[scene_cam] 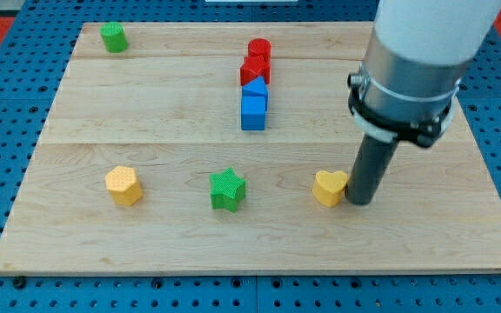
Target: Place the green circle to the left of the hexagon
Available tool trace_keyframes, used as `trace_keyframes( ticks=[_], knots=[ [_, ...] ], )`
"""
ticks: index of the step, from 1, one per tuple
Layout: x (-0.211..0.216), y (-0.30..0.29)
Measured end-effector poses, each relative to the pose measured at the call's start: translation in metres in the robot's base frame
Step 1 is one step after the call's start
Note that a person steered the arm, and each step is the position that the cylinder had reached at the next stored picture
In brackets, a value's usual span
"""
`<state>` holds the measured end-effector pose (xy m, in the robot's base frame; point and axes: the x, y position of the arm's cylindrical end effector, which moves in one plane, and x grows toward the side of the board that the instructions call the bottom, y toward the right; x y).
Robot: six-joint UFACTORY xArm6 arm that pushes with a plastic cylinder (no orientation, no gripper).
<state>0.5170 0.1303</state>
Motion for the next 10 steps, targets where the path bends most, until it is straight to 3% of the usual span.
trace_keyframes(
  ticks=[3,4,5,7,9,10],
  knots=[
    [-0.181,0.028],
    [-0.261,0.014],
    [-0.324,-0.054],
    [-0.324,-0.094],
    [-0.325,-0.264],
    [-0.304,-0.313]
  ],
)
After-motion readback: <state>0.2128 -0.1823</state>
